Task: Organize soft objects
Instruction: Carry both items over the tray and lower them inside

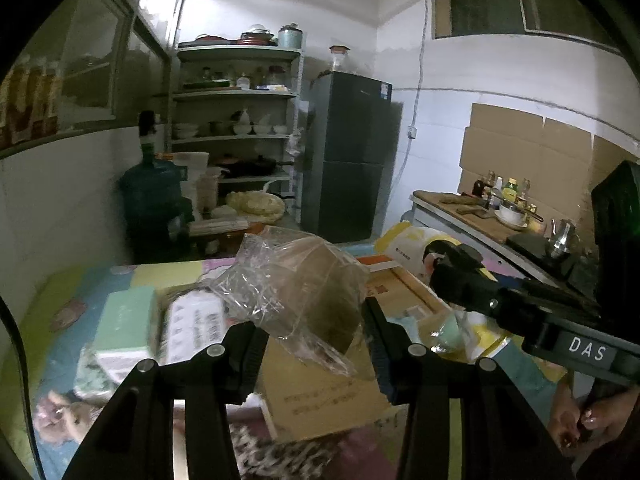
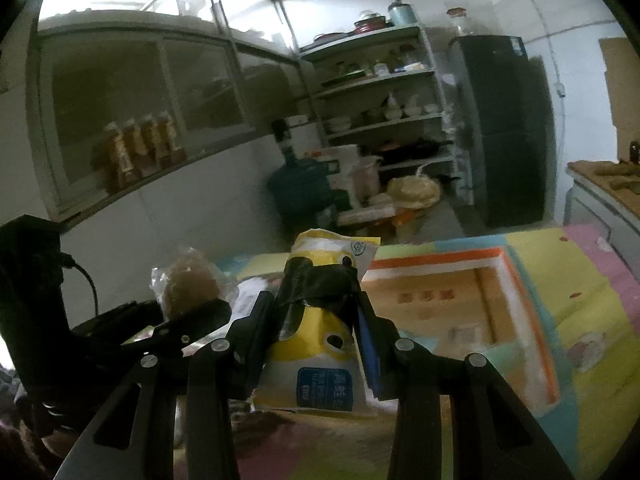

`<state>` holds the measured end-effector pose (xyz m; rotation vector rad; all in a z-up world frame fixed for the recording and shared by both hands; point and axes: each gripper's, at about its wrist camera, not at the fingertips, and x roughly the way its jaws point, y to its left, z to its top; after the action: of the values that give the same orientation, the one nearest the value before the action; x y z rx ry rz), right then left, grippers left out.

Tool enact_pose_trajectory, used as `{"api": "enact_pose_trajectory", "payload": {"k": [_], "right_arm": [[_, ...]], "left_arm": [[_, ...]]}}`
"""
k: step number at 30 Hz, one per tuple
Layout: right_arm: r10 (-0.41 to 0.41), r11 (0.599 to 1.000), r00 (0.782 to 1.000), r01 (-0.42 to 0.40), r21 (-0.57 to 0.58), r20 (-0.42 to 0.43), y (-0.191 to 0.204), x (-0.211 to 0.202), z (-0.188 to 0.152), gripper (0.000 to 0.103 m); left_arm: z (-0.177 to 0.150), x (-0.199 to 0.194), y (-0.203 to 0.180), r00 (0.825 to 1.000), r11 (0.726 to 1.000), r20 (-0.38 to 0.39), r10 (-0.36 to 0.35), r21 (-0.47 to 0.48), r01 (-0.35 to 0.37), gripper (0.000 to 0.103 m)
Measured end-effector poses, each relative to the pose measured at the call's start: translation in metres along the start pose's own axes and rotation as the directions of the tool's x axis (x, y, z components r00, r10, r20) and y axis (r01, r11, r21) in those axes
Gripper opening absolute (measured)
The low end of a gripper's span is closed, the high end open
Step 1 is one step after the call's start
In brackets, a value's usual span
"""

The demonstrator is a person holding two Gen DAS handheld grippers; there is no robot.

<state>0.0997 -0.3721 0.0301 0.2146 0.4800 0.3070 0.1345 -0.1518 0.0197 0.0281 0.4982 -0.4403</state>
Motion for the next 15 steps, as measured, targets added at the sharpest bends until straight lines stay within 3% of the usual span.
{"api": "enact_pose_trajectory", "payload": {"k": [15], "right_arm": [[-0.086,0.996,0.995,0.087,0.014,-0.04,-0.083,0.016,0.025,0.041]], "left_arm": [[0.028,0.075,-0.031,0.995,0.999,-0.087,-0.045,-0.02,0.044,0.046]]}}
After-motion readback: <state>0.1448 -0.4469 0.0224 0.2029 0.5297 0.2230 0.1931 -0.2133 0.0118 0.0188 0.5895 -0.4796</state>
